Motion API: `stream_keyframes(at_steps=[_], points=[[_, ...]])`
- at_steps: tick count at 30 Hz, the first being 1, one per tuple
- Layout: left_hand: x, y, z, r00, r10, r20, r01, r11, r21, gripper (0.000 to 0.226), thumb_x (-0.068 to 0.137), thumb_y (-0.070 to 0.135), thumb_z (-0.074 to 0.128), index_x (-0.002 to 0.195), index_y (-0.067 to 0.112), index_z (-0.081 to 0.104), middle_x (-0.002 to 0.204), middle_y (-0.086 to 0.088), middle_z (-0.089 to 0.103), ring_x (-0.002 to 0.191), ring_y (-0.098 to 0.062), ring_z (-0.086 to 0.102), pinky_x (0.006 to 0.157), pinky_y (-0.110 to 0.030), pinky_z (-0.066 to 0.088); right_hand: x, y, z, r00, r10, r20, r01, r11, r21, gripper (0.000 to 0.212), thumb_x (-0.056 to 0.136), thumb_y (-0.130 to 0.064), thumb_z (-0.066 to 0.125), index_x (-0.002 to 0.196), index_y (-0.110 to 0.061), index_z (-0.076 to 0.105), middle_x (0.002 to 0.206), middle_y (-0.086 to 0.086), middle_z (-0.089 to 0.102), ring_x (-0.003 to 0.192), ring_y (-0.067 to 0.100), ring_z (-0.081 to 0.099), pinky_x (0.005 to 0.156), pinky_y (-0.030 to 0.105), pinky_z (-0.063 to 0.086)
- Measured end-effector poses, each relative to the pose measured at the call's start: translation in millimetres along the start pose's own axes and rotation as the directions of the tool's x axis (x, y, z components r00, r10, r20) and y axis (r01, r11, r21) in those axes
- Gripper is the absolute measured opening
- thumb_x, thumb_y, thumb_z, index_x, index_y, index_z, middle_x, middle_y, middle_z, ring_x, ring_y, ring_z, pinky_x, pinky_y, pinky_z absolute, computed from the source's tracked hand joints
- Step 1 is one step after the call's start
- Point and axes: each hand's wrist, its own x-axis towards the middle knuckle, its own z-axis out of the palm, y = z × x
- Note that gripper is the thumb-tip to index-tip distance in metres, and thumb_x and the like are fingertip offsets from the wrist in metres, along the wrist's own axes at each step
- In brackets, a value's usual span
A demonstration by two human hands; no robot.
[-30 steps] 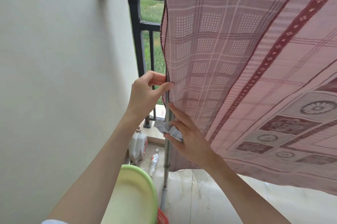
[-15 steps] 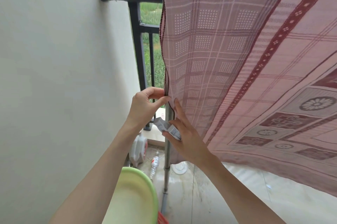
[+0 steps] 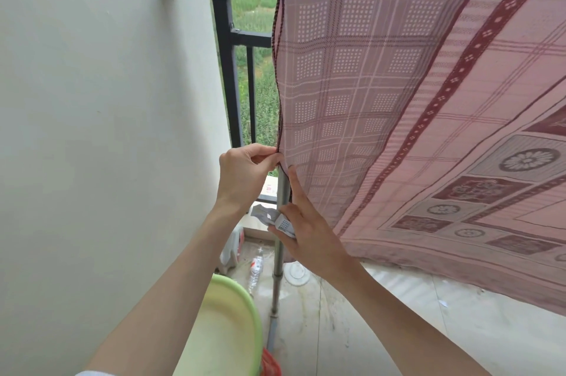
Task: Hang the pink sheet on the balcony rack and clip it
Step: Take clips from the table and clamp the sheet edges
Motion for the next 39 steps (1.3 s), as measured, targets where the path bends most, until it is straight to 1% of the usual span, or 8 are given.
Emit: stream_keyframes(at_steps=[4,7,9,12,16,19,29,39], points=[[3,-2,-6,0.999,0.02,0.049,-0.021,1.0,0.017,0.009,0.076,0.013,0.073,0.083,0.018,0.072,0.068,0.005,0.069,0.065,-0.006,0.068,0.073,-0.022,0.057,0,-3,-3,1.0,0.022,-0.002,-0.022,1.0,-0.004,0.023,0.087,-0.03,0.061,0.098,-0.009,0.059,0.158,0.005,0.008,0.116,0.015,0.055,0.077,0.027,0.052],[10,-6,-14,0.996,-0.033,0.084,0.031,0.999,0.019,0.008,0.076,0.013,0.072,0.076,0.021,0.071,0.071,0.002,0.071,0.07,-0.015,0.069,0.077,-0.03,0.057,0,-9,-8,0.978,0.209,0.019,-0.209,0.963,0.168,0.025,0.086,-0.029,0.062,0.099,-0.007,0.06,0.134,0.0,0.049,0.099,0.012,0.058,0.075,0.018,0.045],[13,-7,-23,0.99,-0.066,0.126,0.069,0.997,-0.016,0.009,0.076,0.014,0.073,0.073,0.022,0.071,0.071,0.002,0.072,0.07,-0.016,0.069,0.076,-0.029,0.056,6,-21,-16,0.874,0.46,0.157,-0.47,0.72,0.51,0.017,0.086,-0.024,0.064,0.091,-0.009,0.06,0.088,0.004,0.066,0.07,0.014,0.064,0.058,0.024,0.046],[13,-6,-30,0.975,-0.104,0.199,0.119,0.991,-0.064,0.006,0.075,0.016,0.073,0.073,0.021,0.071,0.063,0.008,0.071,0.064,-0.007,0.067,0.065,-0.018,0.053,13,-31,-18,0.772,0.538,0.337,-0.55,0.3,0.78,0.018,0.087,-0.011,0.061,0.07,-0.007,0.057,0.054,-0.002,0.054,0.044,0.008,0.046,0.05,0.028,0.047],[14,-2,-31,0.961,-0.132,0.242,0.162,0.981,-0.11,0.003,0.075,0.014,0.072,0.074,0.015,0.07,0.057,0.009,0.069,0.058,-0.001,0.063,0.056,-0.009,0.046,22,-40,-5,0.692,0.553,0.464,-0.439,-0.188,0.879,0.008,0.087,-0.003,0.058,0.081,-0.005,0.063,0.069,0.006,0.063,0.062,0.012,0.053,0.048,0.018,0.039],[13,-1,-31,0.958,-0.144,0.249,0.178,0.976,-0.123,0.003,0.077,0.012,0.071,0.077,0.01,0.069,0.052,0.011,0.066,0.053,0.003,0.059,0.053,-0.006,0.042,27,-45,2,0.654,0.537,0.534,-0.389,-0.367,0.845,0.011,0.085,0.008,0.054,0.084,-0.001,0.059,0.077,0.013,0.064,0.058,0.008,0.058,0.046,0.016,0.039],[13,3,-30,0.956,-0.174,0.237,0.209,0.969,-0.133,0.004,0.077,0.012,0.07,0.075,0.009,0.069,0.051,0.011,0.065,0.048,0.002,0.053,0.05,-0.007,0.039,25,-47,5,0.758,0.514,0.402,-0.386,-0.143,0.911,0.008,0.092,-0.011,0.052,0.093,-0.008,0.06,0.081,0.002,0.074,0.065,0.008,0.062,0.055,0.017,0.041],[9,3,-28,0.973,-0.157,0.169,0.174,0.98,-0.092,0.006,0.078,0.015,0.071,0.073,0.013,0.068,0.064,0.004,0.067,0.053,0.005,0.056,0.052,-0.005,0.039,30,-46,13,0.755,0.52,0.399,-0.242,-0.344,0.907,0.026,0.081,-0.019,0.056,0.102,-0.005,0.056,0.079,0.009,0.073,0.064,0.009,0.062,0.051,0.015,0.044]])
